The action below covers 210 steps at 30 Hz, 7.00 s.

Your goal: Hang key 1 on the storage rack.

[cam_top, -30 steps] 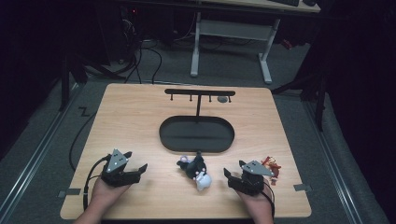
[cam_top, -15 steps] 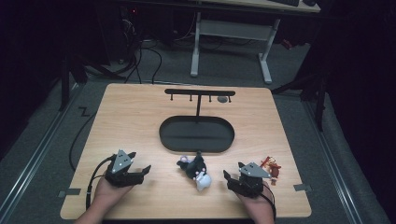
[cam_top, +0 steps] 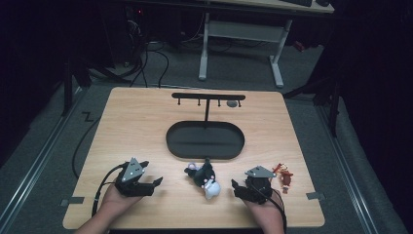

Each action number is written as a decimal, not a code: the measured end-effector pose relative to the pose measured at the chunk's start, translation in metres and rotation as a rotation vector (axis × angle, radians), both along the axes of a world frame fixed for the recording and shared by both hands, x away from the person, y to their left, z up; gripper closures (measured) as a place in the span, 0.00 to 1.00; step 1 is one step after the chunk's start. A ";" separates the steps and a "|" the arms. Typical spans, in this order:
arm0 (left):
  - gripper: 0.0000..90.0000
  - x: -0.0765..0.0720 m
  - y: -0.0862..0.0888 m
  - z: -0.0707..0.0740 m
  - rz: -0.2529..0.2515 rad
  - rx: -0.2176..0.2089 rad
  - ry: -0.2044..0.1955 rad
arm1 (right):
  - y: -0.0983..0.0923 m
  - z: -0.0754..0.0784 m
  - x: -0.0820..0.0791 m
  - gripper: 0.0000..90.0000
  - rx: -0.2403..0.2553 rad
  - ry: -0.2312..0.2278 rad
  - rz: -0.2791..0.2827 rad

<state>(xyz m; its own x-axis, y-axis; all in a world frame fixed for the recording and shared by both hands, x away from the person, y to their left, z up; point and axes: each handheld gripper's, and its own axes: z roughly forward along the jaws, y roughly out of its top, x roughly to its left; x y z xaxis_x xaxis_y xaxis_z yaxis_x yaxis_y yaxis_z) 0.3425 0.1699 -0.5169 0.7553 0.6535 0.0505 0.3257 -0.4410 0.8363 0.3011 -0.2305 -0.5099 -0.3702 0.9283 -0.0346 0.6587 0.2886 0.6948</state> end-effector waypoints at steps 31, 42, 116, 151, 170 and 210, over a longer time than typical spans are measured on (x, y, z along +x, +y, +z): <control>0.23 -0.004 -0.002 0.001 -0.028 -0.029 0.008 | -0.001 0.026 0.026 0.34 -0.092 0.296 0.017; 0.23 -0.006 -0.004 0.001 -0.044 -0.019 0.000 | -0.005 0.030 0.028 0.34 -0.101 0.349 0.069; 0.25 -0.018 -0.004 0.001 -0.051 0.060 -0.020 | -0.144 0.031 0.041 0.59 -0.024 0.532 -0.282; 0.25 -0.019 -0.008 0.000 -0.080 0.074 -0.022 | -0.131 0.022 0.053 0.70 -0.073 0.571 -0.264; 0.26 -0.020 -0.010 0.001 -0.088 0.067 -0.024 | -0.104 0.080 0.040 0.72 -0.137 0.531 -0.140; 0.24 -0.023 -0.002 0.005 -0.083 0.032 -0.023 | -0.034 0.183 0.058 0.72 -0.138 0.440 0.029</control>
